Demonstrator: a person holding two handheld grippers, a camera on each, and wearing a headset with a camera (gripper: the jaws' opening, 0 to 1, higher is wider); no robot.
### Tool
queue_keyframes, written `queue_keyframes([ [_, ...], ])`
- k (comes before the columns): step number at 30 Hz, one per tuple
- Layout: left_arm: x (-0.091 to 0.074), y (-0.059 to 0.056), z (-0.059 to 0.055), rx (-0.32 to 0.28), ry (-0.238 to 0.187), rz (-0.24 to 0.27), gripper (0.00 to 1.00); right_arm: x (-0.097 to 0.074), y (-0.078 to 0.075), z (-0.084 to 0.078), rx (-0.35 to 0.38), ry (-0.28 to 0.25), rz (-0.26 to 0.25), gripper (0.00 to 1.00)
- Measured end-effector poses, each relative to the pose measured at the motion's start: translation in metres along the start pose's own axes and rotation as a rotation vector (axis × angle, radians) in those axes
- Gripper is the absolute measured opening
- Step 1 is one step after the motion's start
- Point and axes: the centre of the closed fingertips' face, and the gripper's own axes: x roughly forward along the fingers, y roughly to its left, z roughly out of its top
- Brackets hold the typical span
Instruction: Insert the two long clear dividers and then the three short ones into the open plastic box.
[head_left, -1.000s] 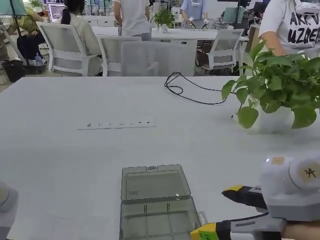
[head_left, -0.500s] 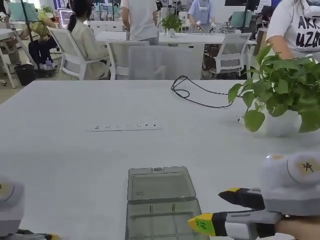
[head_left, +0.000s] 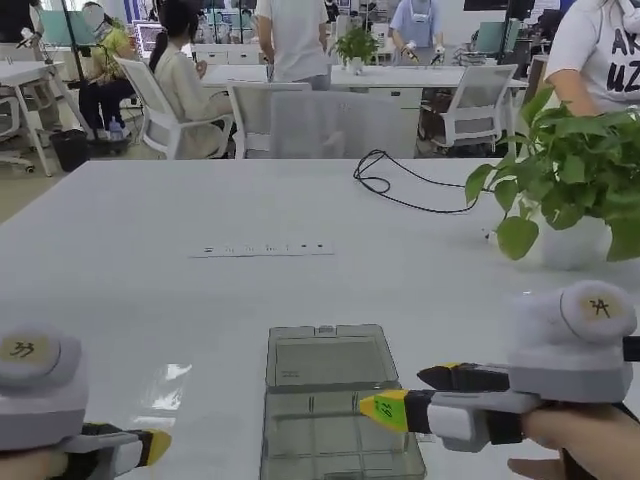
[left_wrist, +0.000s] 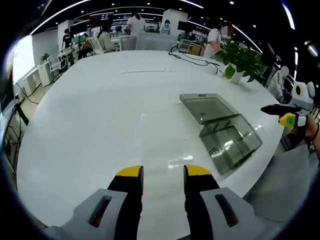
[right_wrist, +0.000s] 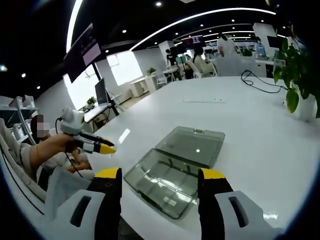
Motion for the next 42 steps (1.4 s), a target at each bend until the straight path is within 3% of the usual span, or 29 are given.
queue_keyframes([
  [4, 0.000, -0.007, 0.004, -0.003, -0.021, -0.010, 0.30, 0.002, 0.007, 0.001, 0.016, -0.010, 0.015, 0.59],
  [14, -0.002, -0.038, 0.008, -0.019, -0.072, -0.052, 0.30, 0.005, 0.018, 0.002, 0.054, -0.032, 0.034, 0.53],
  [21, -0.003, -0.061, 0.009, -0.024, -0.091, -0.084, 0.30, 0.006, 0.028, 0.008, 0.070, -0.080, 0.052, 0.47],
  [32, -0.007, -0.090, 0.013, -0.013, -0.138, -0.133, 0.30, 0.011, 0.048, 0.016, 0.198, -0.159, 0.134, 0.37],
  [42, -0.007, -0.111, 0.016, 0.011, -0.178, -0.170, 0.30, 0.028, 0.067, 0.007, 0.226, -0.138, 0.186, 0.32],
])
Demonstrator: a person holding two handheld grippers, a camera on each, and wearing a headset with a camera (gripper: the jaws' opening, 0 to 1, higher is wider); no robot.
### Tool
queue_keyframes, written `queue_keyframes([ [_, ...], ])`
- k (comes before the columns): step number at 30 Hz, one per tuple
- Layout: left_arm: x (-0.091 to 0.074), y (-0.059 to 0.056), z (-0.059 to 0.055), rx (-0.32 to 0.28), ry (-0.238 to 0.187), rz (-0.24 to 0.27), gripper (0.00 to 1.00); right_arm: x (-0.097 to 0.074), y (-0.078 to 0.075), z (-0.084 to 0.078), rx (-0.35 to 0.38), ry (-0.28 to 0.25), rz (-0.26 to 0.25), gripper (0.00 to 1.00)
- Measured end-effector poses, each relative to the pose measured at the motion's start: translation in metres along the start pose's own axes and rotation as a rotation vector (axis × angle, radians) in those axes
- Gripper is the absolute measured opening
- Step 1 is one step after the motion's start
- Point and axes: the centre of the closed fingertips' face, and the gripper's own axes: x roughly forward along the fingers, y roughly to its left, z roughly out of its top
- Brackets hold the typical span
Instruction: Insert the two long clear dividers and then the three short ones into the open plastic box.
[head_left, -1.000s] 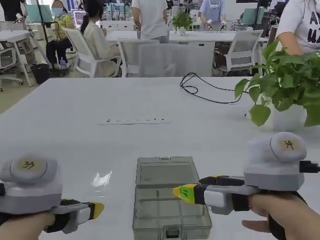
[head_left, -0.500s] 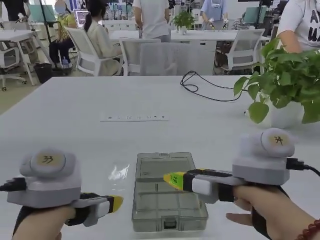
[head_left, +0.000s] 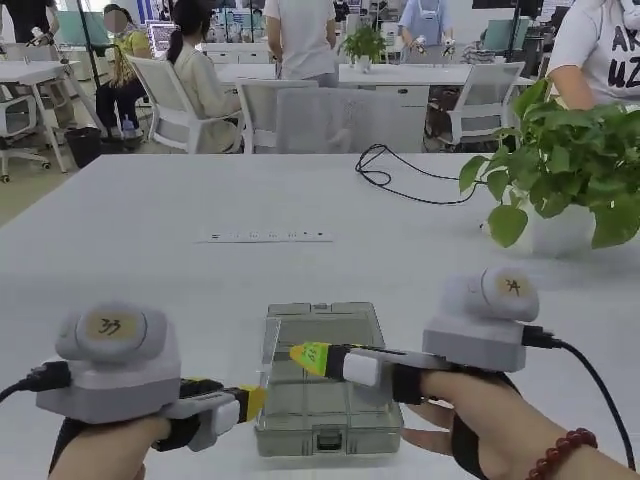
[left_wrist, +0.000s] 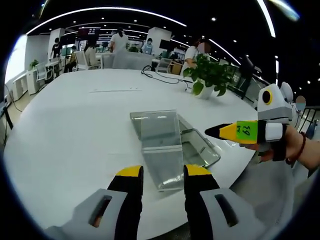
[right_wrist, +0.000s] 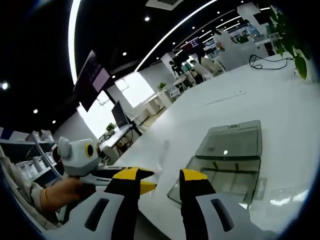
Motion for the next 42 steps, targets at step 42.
queue_keyframes([
  [42, 0.007, -0.038, 0.017, -0.028, -0.090, -0.137, 0.30, 0.022, -0.007, -0.003, 0.159, -0.075, -0.021, 0.07],
])
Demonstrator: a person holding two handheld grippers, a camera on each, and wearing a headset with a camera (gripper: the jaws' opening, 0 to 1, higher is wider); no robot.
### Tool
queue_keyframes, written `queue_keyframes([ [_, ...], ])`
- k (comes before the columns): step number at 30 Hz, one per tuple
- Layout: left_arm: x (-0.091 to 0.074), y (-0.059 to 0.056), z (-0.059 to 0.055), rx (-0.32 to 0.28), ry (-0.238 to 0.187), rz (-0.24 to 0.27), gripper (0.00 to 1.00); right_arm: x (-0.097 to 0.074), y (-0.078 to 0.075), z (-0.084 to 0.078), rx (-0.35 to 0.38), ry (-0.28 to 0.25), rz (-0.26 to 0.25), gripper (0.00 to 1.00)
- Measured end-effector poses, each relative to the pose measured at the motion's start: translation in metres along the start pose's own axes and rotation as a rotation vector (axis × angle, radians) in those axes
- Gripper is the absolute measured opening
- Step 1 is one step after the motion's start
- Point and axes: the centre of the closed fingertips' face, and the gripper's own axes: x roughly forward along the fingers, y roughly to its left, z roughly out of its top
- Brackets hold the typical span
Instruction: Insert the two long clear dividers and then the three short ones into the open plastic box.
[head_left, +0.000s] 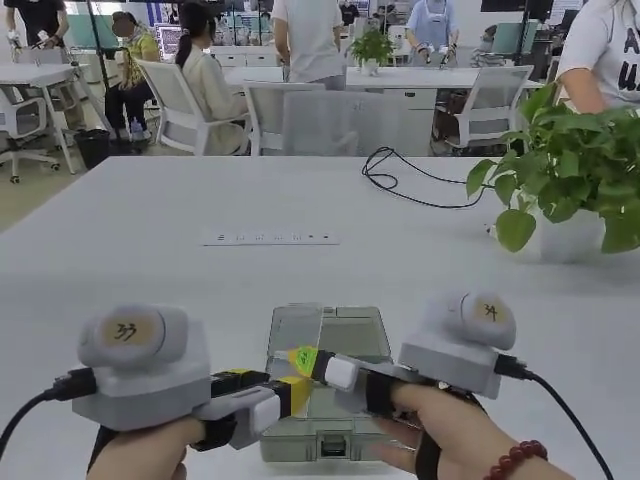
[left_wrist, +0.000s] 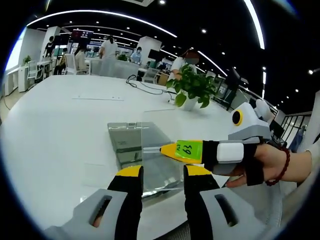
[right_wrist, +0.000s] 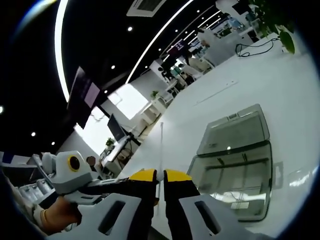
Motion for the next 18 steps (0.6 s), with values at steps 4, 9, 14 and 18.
queue_keyframes([
  [4, 0.000, -0.001, 0.001, 0.050, -0.008, 0.002, 0.31, 0.000, 0.001, 0.000, 0.012, 0.000, 0.002, 0.07],
  [9, -0.002, -0.003, 0.001, 0.120, 0.008, 0.001, 0.33, -0.003, -0.004, 0.004, 0.051, -0.002, -0.019, 0.07],
  [14, -0.007, -0.005, -0.001, 0.165, 0.008, -0.006, 0.46, -0.008, -0.013, 0.011, 0.121, 0.017, -0.061, 0.07],
  [18, -0.011, -0.004, -0.005, 0.226, 0.013, -0.002, 0.53, -0.014, -0.022, 0.014, 0.139, 0.055, -0.112, 0.07],
])
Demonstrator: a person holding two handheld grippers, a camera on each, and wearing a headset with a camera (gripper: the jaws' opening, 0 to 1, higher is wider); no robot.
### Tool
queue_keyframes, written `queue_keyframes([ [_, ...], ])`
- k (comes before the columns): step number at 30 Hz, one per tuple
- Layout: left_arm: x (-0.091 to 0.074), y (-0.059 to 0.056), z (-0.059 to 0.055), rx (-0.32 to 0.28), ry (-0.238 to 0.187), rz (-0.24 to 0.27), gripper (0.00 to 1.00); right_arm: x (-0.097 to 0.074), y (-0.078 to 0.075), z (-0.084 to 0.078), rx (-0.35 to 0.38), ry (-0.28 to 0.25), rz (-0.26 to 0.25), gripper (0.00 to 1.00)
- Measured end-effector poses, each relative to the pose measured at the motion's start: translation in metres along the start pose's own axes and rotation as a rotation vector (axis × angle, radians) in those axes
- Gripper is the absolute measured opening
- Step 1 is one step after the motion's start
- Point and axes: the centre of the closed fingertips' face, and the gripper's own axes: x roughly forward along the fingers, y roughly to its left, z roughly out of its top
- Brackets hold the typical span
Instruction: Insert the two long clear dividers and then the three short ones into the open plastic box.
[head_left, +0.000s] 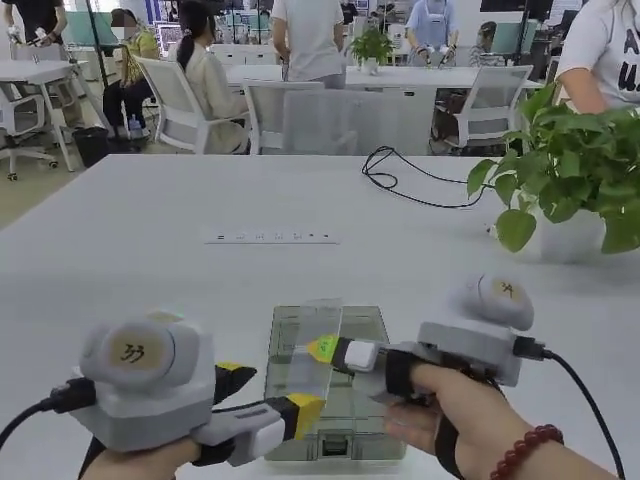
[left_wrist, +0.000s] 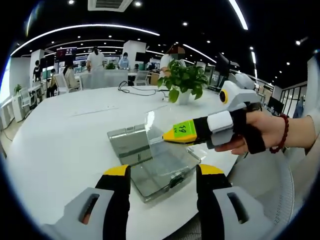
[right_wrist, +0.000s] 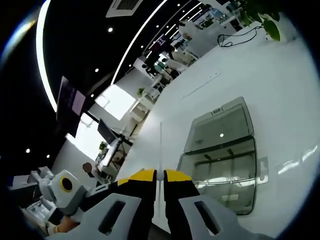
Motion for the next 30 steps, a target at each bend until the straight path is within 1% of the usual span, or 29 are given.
queue_keyframes([
  [2, -0.001, 0.001, 0.000, 0.012, -0.002, 0.002, 0.57, -0.002, -0.003, 0.001, 0.015, 0.017, -0.010, 0.07],
  [3, -0.001, 0.001, 0.000, 0.022, -0.005, 0.002, 0.59, -0.004, -0.006, 0.001, 0.020, 0.034, -0.029, 0.07],
  [5, -0.002, 0.002, 0.000, 0.038, -0.007, 0.003, 0.61, -0.005, -0.008, 0.003, 0.020, 0.051, -0.047, 0.07],
  [6, -0.002, 0.001, -0.001, 0.054, -0.005, 0.001, 0.63, -0.006, -0.010, 0.002, 0.017, 0.072, -0.062, 0.07],
  [8, -0.003, 0.000, 0.000, 0.065, -0.009, -0.002, 0.67, -0.008, -0.013, 0.001, 0.004, 0.104, -0.091, 0.07],
  [9, -0.003, -0.001, 0.001, 0.071, -0.016, -0.007, 0.70, -0.010, -0.017, -0.002, 0.007, 0.135, -0.123, 0.07],
  [10, -0.003, -0.002, 0.002, 0.068, -0.022, -0.013, 0.71, -0.011, -0.019, -0.003, 0.005, 0.154, -0.140, 0.07],
  [11, -0.003, -0.003, 0.003, 0.072, -0.024, -0.016, 0.73, -0.011, -0.020, -0.002, -0.004, 0.157, -0.147, 0.07],
  [12, -0.003, -0.004, 0.003, 0.077, -0.028, -0.020, 0.75, -0.013, -0.025, -0.005, -0.003, 0.188, -0.180, 0.06],
  [13, -0.003, -0.005, 0.004, 0.075, -0.034, -0.025, 0.76, -0.012, -0.026, -0.004, -0.003, 0.192, -0.188, 0.06],
  [15, -0.003, -0.005, 0.005, 0.076, -0.042, -0.029, 0.81, -0.013, -0.028, -0.005, -0.009, 0.218, -0.206, 0.06],
  [16, -0.003, -0.005, 0.006, 0.081, -0.044, -0.027, 0.83, -0.013, -0.030, -0.006, -0.013, 0.236, -0.220, 0.06],
  [17, -0.004, -0.005, 0.006, 0.086, -0.047, -0.028, 0.84, -0.015, -0.033, -0.007, -0.017, 0.255, -0.245, 0.06],
  [19, -0.004, -0.005, 0.006, 0.085, -0.047, -0.029, 0.85, -0.016, -0.037, -0.007, -0.034, 0.276, -0.271, 0.06],
  [22, -0.004, -0.003, 0.005, 0.099, -0.042, -0.027, 0.88, -0.018, -0.042, -0.006, -0.013, 0.307, -0.311, 0.06],
  [23, -0.005, -0.002, 0.005, 0.110, -0.040, -0.024, 0.89, -0.019, -0.043, -0.005, -0.010, 0.310, -0.321, 0.06],
  [26, -0.006, -0.002, 0.006, 0.130, -0.054, -0.022, 0.92, -0.021, -0.047, -0.005, 0.035, 0.336, -0.345, 0.06],
  [27, -0.006, -0.001, 0.006, 0.136, -0.054, -0.023, 0.93, -0.021, -0.050, -0.004, 0.027, 0.345, -0.365, 0.06],
  [30, -0.006, 0.000, 0.004, 0.147, -0.051, -0.026, 0.94, -0.022, -0.055, -0.005, 0.029, 0.376, -0.392, 0.06],
])
